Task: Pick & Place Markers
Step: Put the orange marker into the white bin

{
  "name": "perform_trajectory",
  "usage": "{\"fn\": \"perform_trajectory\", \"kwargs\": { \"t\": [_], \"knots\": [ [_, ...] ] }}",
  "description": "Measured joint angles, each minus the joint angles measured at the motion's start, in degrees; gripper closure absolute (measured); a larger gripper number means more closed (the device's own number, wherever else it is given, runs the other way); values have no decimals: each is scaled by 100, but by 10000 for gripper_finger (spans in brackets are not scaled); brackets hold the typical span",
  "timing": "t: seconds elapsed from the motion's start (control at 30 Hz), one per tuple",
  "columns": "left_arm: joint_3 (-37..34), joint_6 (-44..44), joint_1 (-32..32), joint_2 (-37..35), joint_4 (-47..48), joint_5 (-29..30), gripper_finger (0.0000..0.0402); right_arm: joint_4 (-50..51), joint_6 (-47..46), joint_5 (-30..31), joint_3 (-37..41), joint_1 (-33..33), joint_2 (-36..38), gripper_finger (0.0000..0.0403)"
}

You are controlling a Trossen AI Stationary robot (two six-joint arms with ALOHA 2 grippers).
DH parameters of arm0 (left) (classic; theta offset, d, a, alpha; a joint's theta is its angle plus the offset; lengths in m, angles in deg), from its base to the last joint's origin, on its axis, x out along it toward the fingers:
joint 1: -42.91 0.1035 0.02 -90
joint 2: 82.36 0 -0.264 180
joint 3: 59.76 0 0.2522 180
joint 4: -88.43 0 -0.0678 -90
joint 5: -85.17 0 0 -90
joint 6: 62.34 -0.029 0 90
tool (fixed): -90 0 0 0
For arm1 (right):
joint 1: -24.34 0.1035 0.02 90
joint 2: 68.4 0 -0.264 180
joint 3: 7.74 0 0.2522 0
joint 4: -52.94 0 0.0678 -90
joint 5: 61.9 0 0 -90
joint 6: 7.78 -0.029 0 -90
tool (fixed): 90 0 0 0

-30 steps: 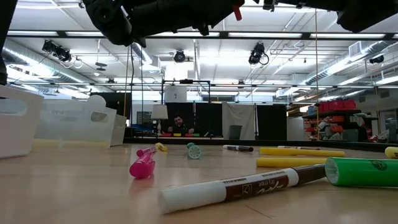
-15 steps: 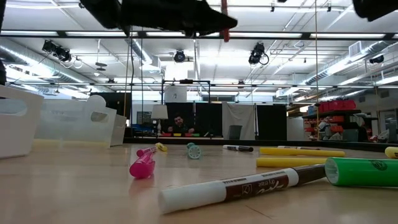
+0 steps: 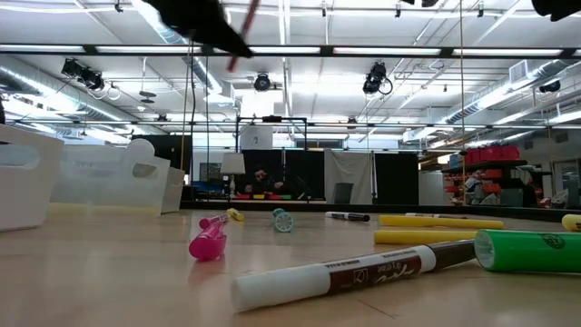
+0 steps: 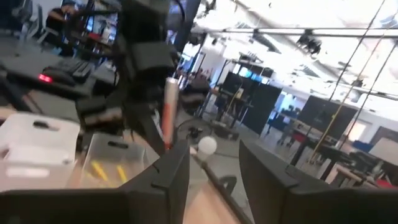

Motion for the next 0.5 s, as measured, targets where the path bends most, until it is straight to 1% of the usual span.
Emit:
{"fn": "perform_trajectory", "kwargs": {
  "t": [0.07, 0.13, 0.2, 0.27, 0.37, 0.43, 0.5],
  "knots": [
    [18, 355, -268, -250, 873, 93, 361, 222, -90, -2, 0, -3, 0, 267],
    [201, 985, -594, -364, 1949, 106, 361, 320, -168, 0, 0, -23, 0, 271],
    [509, 1949, -973, -361, 3274, 70, 361, 433, -198, -4, -2, -64, 0, 275],
    [823, 3100, -1359, -275, 4621, -97, 361, 491, -202, -13, -2, -121, 0, 279],
    [1045, 4694, -1863, -119, 5950, -846, 361, 536, -209, -44, -2, -236, 0, 283],
    [1043, 5650, -2175, -89, 6381, -1520, 361, 570, -292, -203, -2, -332, 0, 286],
    [891, 6486, -2502, -80, 6520, -2149, 361, 576, -370, -477, -2, -449, 0, 288]
  ]
}}
